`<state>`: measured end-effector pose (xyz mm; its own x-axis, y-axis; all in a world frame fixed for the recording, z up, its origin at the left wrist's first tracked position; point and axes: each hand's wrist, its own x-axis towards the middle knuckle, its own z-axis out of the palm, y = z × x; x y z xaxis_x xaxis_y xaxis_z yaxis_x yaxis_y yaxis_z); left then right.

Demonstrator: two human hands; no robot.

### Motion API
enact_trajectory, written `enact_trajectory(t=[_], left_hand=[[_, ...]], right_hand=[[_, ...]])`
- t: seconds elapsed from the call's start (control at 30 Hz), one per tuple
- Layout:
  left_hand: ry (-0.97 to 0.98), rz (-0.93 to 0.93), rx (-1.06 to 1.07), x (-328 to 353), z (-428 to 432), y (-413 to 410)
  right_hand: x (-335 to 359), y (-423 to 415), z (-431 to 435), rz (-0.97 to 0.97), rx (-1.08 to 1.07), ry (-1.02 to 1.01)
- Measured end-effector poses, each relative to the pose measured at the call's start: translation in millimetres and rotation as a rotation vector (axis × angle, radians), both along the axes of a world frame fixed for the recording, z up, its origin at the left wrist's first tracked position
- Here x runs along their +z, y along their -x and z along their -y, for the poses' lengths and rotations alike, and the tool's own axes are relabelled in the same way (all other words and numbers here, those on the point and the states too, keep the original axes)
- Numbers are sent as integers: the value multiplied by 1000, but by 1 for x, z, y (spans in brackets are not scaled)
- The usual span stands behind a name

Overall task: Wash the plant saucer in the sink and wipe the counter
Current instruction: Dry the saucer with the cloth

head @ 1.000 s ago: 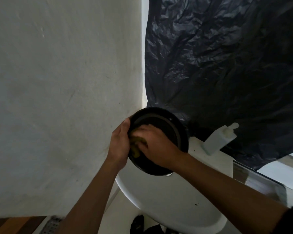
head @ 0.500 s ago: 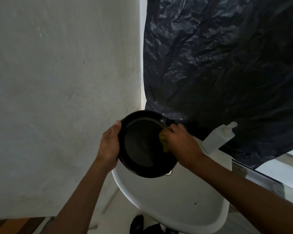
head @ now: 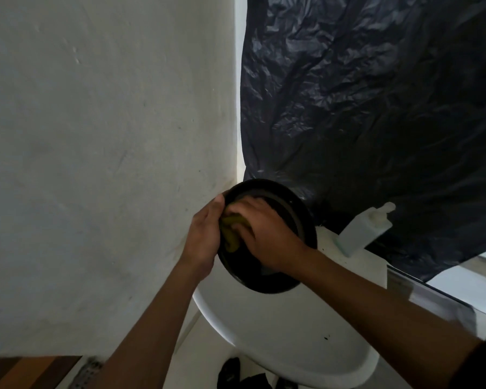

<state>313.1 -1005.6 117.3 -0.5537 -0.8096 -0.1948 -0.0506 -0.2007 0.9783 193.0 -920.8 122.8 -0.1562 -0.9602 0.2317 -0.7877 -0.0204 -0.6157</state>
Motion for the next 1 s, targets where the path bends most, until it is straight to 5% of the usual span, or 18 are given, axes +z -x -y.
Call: enact_trajectory(t=[0.3,0.4,0.47,0.63,0.73,0.83,1.0], left_hand=[[-20,20,172,-14,14,-22],[-9,38,159,-17,17,-31],[-5,61,155,-19,16,-34],[-76,91,187,-23,12,-36],[-153,85,220,-24,6,-35],[-214,77,228,-24,0,-31],[-67,114,196,-30,-6,-26]], right_hand=[[-10,8,-44,-2,243,-376],[-21,26,-58,-253,162,-314],[-24,38,-66,-215,2,-212],[-15,56,-76,256,-578,123],[-13,59,-79,771,-772,143],[-14,57,-82,1259,-846,118],[5,44,-93,1538,-657,-23]])
